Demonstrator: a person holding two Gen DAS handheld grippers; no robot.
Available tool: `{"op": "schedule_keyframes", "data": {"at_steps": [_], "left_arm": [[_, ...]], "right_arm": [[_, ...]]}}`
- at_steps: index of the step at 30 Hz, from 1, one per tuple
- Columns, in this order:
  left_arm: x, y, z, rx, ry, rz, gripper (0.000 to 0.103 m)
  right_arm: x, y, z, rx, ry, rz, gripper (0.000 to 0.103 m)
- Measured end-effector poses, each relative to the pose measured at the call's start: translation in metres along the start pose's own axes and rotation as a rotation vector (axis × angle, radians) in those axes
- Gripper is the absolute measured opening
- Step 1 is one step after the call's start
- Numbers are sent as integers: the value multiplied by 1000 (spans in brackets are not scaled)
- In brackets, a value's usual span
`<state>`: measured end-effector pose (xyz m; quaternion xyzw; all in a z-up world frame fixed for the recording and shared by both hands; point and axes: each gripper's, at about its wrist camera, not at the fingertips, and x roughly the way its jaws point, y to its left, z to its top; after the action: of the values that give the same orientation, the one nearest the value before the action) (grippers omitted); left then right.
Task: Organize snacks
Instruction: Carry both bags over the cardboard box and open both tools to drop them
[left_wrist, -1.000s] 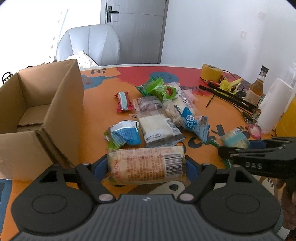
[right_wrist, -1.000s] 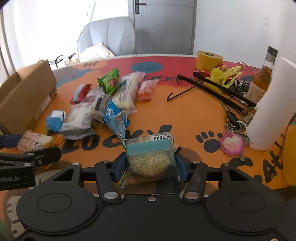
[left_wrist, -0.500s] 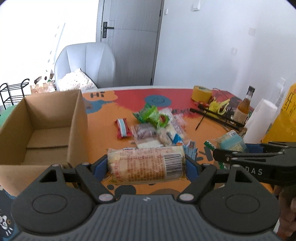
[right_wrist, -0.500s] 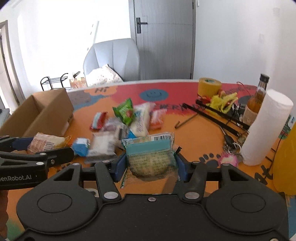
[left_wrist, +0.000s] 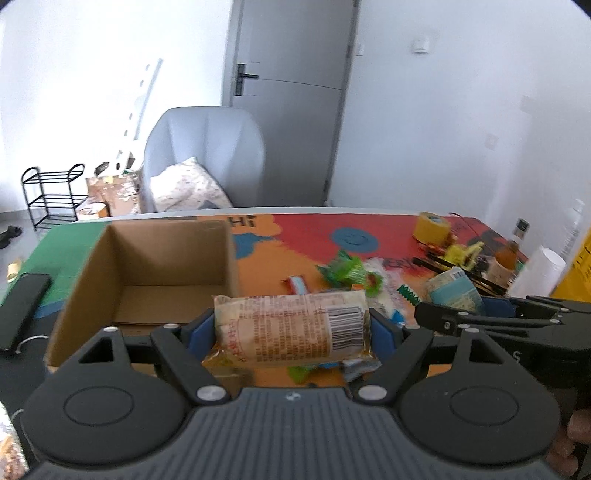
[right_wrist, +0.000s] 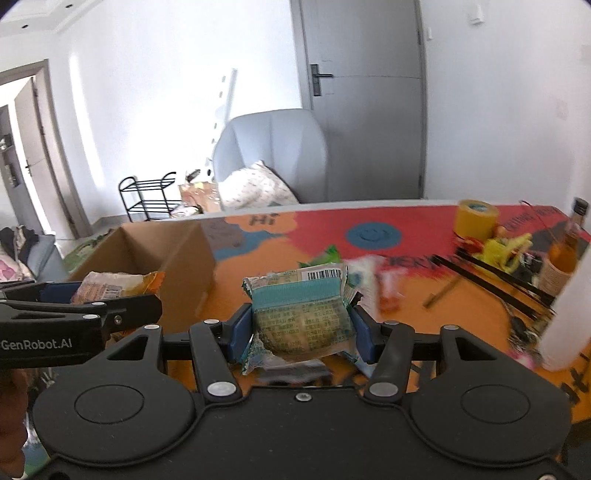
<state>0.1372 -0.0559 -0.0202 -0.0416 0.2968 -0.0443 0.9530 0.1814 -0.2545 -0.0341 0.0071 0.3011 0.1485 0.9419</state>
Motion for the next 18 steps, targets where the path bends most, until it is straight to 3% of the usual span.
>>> {"op": "schedule_keyframes", "data": {"at_steps": [18], "left_arm": [[5, 84, 24, -120, -9, 141, 83]], "right_arm": [[34, 65, 24, -53, 10, 144, 53]]}}
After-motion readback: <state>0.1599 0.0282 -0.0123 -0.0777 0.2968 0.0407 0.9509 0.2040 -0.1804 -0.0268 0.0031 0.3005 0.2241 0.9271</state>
